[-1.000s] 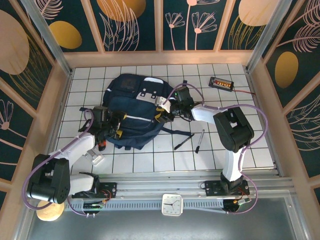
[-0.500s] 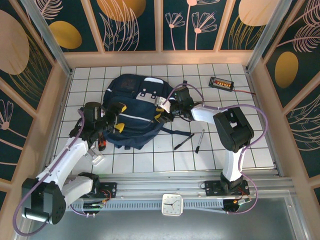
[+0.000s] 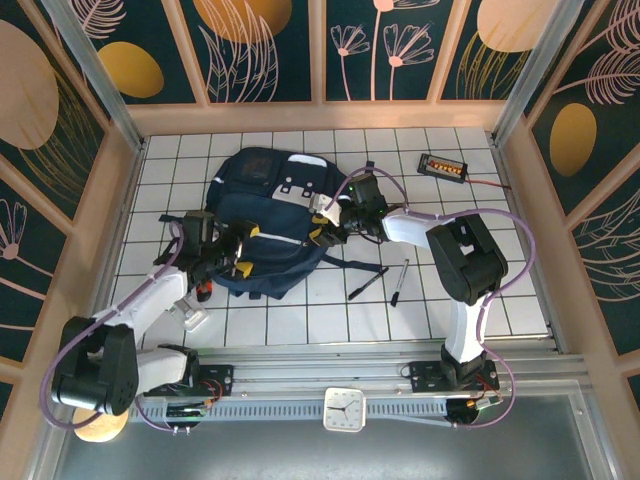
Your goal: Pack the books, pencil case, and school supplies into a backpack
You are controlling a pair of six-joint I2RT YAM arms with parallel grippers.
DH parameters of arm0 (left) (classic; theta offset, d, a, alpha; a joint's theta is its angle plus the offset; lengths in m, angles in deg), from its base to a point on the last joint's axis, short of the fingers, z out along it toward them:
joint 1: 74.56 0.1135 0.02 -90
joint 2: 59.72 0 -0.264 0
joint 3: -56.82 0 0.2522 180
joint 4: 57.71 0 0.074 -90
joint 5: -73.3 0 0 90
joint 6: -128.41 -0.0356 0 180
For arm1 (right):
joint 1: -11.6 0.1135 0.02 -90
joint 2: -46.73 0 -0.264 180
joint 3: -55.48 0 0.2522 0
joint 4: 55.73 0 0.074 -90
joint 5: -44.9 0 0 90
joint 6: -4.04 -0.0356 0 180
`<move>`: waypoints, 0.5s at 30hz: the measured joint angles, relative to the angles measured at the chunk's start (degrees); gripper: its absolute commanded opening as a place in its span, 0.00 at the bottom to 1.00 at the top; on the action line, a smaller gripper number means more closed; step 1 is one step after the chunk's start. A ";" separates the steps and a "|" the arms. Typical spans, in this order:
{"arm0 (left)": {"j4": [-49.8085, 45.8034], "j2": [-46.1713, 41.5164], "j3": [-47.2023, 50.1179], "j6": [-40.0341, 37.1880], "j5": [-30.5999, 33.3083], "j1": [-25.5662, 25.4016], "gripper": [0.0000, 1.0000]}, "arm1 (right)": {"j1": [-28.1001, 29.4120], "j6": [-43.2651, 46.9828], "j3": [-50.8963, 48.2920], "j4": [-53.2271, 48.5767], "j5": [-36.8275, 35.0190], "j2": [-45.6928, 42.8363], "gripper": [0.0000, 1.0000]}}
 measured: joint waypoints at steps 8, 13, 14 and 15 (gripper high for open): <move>1.03 4.52 -4.04 -3.28 0.39 1.44 0.78 | 0.07 -0.02 0.02 0.00 -0.11 0.04 0.48; 1.25 7.74 -4.90 -4.31 1.01 1.75 0.34 | 0.11 -0.02 0.31 -0.26 -0.09 0.11 0.48; 1.22 8.39 -4.92 -4.55 1.16 1.86 0.24 | 0.11 -0.02 0.37 -0.33 -0.11 0.15 0.48; 1.25 9.03 -4.92 -4.76 1.25 2.03 0.15 | 0.11 -0.02 0.37 -0.37 -0.13 0.15 0.48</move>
